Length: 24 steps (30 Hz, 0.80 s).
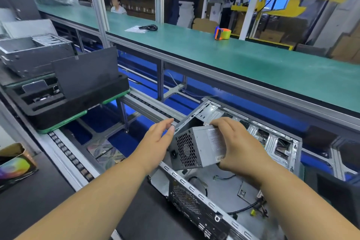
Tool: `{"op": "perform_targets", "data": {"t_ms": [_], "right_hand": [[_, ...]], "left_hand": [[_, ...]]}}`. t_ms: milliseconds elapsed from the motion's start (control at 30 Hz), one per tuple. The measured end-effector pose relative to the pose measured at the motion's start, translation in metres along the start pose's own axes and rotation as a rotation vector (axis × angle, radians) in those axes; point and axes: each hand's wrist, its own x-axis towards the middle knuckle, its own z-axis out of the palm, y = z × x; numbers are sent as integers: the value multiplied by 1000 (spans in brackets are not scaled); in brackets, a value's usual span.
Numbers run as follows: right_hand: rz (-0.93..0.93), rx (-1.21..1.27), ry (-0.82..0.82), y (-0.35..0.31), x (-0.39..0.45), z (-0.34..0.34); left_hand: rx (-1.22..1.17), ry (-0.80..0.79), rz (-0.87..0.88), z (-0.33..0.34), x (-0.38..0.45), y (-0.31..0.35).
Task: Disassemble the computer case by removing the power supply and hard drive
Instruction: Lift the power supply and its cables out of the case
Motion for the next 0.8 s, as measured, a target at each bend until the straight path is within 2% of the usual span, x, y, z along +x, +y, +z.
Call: {"op": "perform_targets", "data": {"t_ms": [100,200,300,400,600,800], "right_hand": [[32,65,19,-3,-10,-11],[72,161,69,-5,-19,-24],[98,201,97,-7,-25,-37],[107,247,100,-6,-32,-49],[182,435,93,13,-37,-62],[482,688,64,53,-52,-40]], "left_hand": [[18,-94,25,-1,-4,4],[233,-271,215,-3,-5,13],[349,-213,382,1,-5,31],[330,-131,474,4,-3,47],[186,-154,407,0,-1,76],[-96,-104,186,1,-3,83]]}}
